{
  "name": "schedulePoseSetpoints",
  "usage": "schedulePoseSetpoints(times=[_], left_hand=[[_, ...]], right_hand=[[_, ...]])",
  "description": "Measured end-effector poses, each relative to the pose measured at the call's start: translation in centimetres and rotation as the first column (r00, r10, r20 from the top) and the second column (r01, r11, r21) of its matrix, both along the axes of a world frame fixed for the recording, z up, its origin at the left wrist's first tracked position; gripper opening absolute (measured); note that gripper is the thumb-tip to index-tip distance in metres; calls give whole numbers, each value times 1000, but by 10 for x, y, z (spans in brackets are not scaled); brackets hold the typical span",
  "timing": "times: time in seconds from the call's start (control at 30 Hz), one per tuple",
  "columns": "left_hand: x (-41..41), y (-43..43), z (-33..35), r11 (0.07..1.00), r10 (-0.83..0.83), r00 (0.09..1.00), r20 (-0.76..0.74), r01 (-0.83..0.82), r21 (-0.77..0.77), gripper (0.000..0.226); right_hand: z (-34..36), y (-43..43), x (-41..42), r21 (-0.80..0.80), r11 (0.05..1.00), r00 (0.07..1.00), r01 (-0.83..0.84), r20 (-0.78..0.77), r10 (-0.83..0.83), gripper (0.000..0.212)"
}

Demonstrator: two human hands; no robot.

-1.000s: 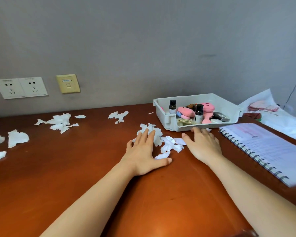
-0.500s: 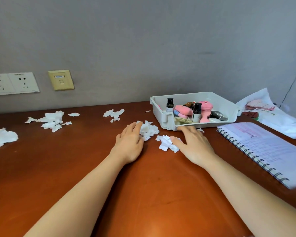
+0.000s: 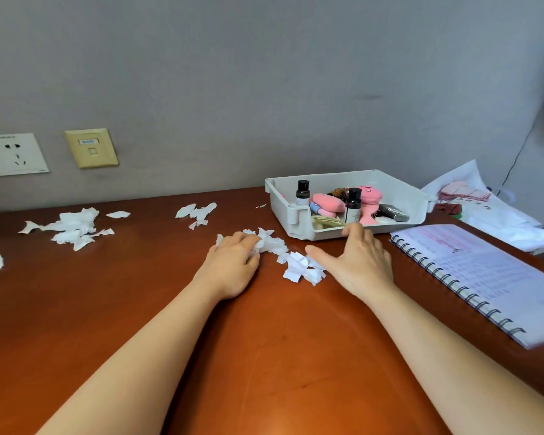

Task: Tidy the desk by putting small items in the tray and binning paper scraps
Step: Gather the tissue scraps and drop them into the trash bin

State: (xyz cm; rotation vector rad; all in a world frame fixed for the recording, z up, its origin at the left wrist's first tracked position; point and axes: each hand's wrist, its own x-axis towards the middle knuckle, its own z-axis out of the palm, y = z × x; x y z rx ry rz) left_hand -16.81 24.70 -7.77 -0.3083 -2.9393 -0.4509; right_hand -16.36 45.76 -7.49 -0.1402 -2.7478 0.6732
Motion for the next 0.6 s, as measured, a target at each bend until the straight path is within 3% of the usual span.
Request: schedulePoseSetpoints(times=[0.13, 0.23, 0.3, 0.43, 0.5, 0.6], left_hand=[[-1, -1, -1, 997, -27, 998, -54, 31, 75, 27], [0, -1, -2, 989, -41, 996, -76, 51, 140, 12], [1, -2, -1, 977, -55, 995, -85, 71, 201, 15], [3, -1, 1, 969, -54, 994, -100, 76, 233, 23], [5, 0, 1, 973, -48, 992, -113, 72, 221, 12], [10, 1, 1, 971, -19, 989, -145, 53, 234, 17]], right_hand=[[-1, -4, 4, 21, 985, 984, -170, 50, 169, 77], [0, -14, 16, 26, 926, 926, -376, 30, 375, 72], [0, -22, 21, 77, 879, 883, -470, 32, 469, 70], [-3, -34, 21, 203, 845, 865, -494, 23, 501, 57], [-3, -37, 19, 204, 841, 861, -502, 22, 508, 48], [0, -43, 20, 177, 850, 864, -497, 8, 504, 35]])
